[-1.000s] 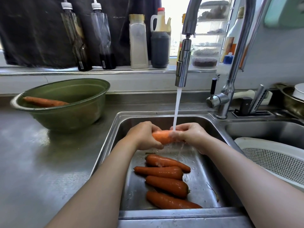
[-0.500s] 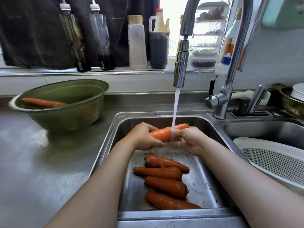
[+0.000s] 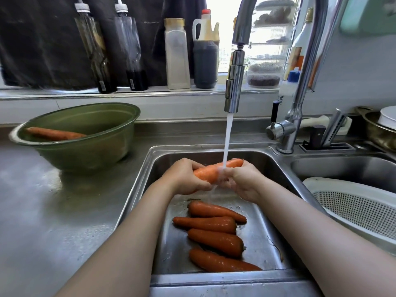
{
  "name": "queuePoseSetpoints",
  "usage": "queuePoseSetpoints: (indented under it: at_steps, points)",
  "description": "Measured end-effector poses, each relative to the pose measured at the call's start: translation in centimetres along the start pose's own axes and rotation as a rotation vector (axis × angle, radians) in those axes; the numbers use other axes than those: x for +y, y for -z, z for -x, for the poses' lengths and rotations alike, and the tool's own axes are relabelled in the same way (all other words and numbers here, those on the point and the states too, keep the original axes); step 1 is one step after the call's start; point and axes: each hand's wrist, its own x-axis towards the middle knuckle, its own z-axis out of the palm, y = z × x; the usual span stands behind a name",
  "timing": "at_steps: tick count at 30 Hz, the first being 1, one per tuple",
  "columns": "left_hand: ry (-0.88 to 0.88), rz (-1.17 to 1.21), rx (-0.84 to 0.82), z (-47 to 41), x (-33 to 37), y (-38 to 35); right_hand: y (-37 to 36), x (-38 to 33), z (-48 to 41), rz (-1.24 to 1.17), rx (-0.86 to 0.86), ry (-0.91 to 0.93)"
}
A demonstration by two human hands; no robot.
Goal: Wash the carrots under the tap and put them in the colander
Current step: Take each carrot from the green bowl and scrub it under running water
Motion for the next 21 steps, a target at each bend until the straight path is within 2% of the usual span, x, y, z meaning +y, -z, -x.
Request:
queuePoseSetpoints:
  at_steps: [6, 8, 12, 14, 17, 21]
  points:
    - [-0.079, -0.012, -0.023, 0.1, 1.9, -0.8, -0.8, 0.1, -0.7, 0.053, 0.362, 0.039]
    - [-0.049, 0.026, -0.027, -0.2, 1.8, -0.8, -0.4, 0.0, -0.8, 0.067, 0.320, 0.047]
    - [0.021, 0.061, -0.058, -0.4, 0.0, -0.1, 0.3, 0.3, -0.9, -0.011, 0.012, 0.004]
    - [0.040, 0.089, -0.068, -0.2, -0.6, 0.3, 0.3, 0.5, -1.0, -0.040, -0.061, 0.021]
    - [0.074, 0.113, -0.104, 0.0, -0.9, 0.7, -0.2, 0.8, -1.0, 0.005, 0.011, 0.070]
    - [0.051, 0.069, -0.189, 0.0, 0.0, 0.4, -1.1, 1.4, -1.7, 0.032, 0.300, 0.061]
